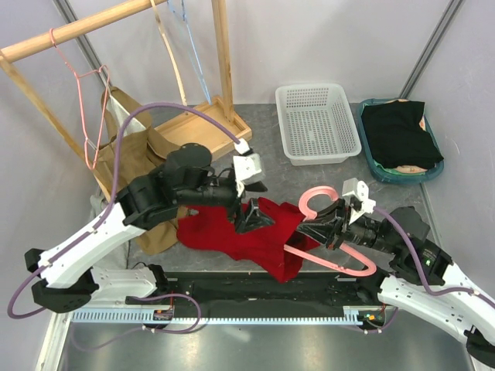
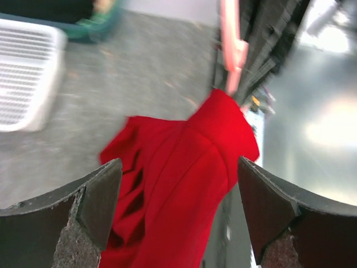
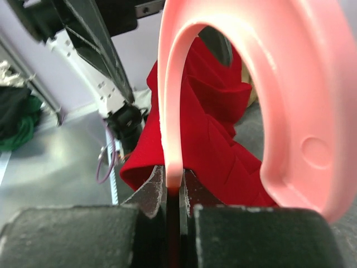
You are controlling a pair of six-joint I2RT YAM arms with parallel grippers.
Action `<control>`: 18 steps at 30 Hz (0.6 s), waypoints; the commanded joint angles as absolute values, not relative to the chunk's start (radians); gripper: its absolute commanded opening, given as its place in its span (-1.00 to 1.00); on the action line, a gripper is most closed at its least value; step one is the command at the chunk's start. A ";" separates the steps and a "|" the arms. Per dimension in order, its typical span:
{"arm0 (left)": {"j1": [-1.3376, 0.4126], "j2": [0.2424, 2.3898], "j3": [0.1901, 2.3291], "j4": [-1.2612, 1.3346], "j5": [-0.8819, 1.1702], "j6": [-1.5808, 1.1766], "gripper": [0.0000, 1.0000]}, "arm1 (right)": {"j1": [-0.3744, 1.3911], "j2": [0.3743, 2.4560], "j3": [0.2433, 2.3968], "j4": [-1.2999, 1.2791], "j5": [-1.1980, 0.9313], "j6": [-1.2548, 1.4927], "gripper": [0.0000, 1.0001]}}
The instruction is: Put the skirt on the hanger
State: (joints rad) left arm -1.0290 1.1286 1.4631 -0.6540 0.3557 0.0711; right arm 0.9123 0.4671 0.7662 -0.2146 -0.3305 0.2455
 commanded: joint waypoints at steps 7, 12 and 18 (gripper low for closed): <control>-1.034 1.209 1.411 -0.839 0.687 0.206 0.46 | 0.914 0.489 0.859 -0.218 -0.517 0.195 -1.00; -1.034 1.244 1.367 -0.841 0.738 0.199 0.27 | 0.914 0.511 0.861 -0.215 -0.526 0.186 -1.00; -1.032 1.250 1.319 -0.795 0.534 0.140 -0.43 | 0.914 0.525 0.859 -0.199 -0.477 0.187 -1.00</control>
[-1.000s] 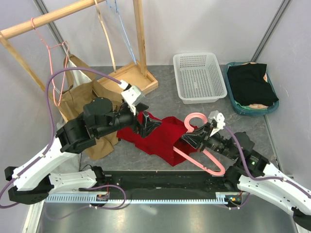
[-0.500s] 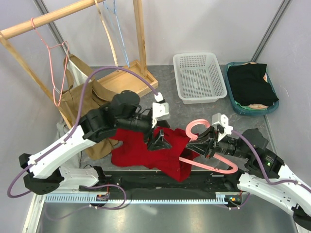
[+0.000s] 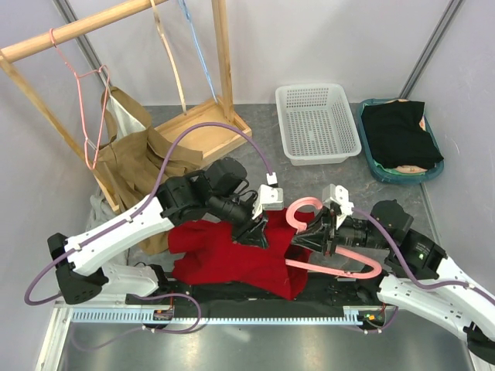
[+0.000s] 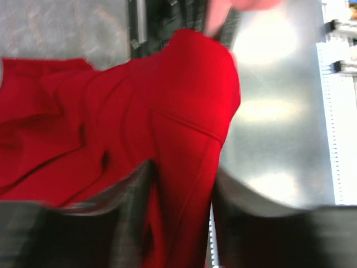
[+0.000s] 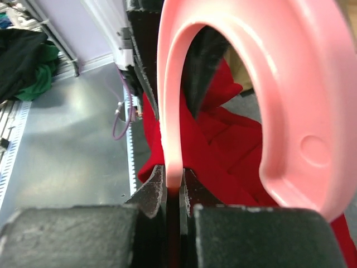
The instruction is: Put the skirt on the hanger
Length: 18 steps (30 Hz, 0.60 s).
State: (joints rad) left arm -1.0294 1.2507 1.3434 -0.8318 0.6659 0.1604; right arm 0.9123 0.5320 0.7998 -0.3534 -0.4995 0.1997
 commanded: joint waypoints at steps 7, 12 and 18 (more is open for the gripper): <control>-1.032 1.115 1.184 -0.609 0.034 0.011 -0.96 | 0.914 0.522 0.854 -0.329 -0.103 0.193 0.34; -1.032 1.028 1.106 -0.578 -0.168 -0.079 -0.96 | 0.916 0.511 0.873 -0.403 0.234 0.225 0.83; -1.032 0.950 1.086 -0.594 -0.285 -0.152 -0.97 | 0.914 0.529 0.827 -0.452 0.212 0.281 0.96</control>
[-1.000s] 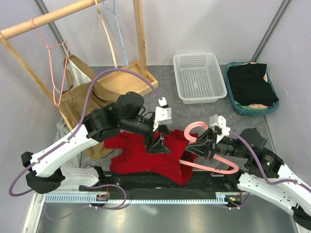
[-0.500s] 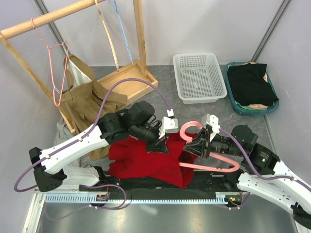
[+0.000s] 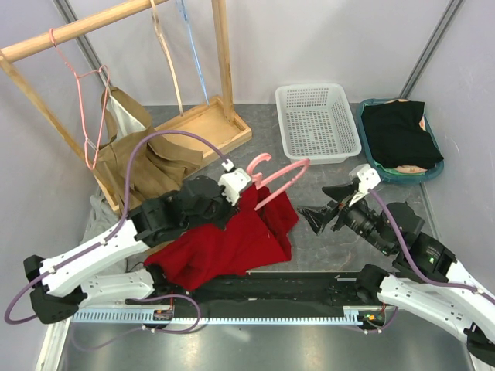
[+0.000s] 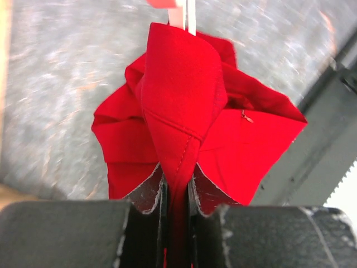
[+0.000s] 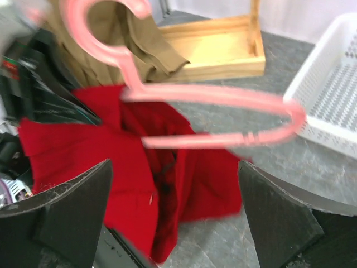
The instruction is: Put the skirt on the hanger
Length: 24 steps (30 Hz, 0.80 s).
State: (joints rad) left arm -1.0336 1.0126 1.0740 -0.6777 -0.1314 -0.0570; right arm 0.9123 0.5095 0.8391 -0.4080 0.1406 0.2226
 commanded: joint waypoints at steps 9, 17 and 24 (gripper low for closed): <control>-1.032 0.851 1.077 -0.601 -0.224 -0.187 -0.96 | 0.914 0.606 0.488 -0.216 0.199 0.529 0.23; -1.032 0.784 1.035 -0.604 -0.157 -0.219 -0.96 | 0.914 0.672 0.270 0.220 0.209 0.588 0.12; -1.032 0.758 1.026 -0.604 -0.138 -0.232 -0.96 | 0.913 0.935 0.212 0.550 0.157 0.583 0.30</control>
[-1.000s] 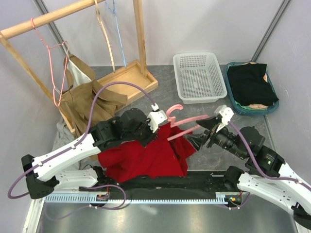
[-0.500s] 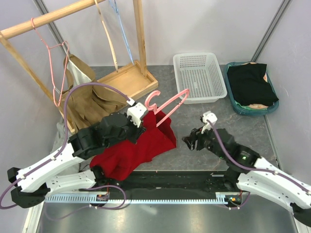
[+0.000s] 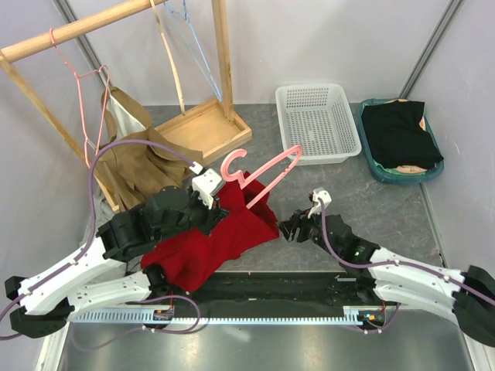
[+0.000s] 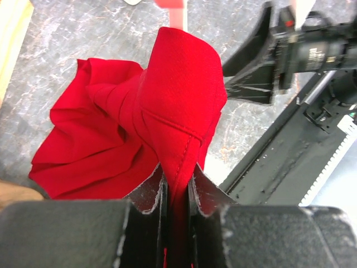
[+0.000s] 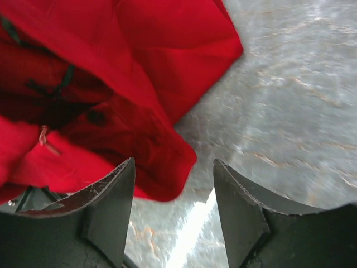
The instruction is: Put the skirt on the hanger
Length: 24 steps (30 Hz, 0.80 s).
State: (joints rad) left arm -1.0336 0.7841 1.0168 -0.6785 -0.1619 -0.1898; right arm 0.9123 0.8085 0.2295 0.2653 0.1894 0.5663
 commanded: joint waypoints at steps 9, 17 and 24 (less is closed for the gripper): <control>-1.031 0.721 1.025 -0.618 -0.120 -0.242 -0.97 | 0.900 1.202 0.245 0.692 0.238 0.612 0.03; -1.032 0.617 0.993 -0.670 -0.103 -0.258 -0.96 | 0.858 1.201 0.293 0.620 0.167 0.635 -1.00; -1.032 0.545 0.966 -0.750 -0.032 -0.247 -0.96 | 0.695 1.091 0.498 0.307 0.108 0.568 -1.00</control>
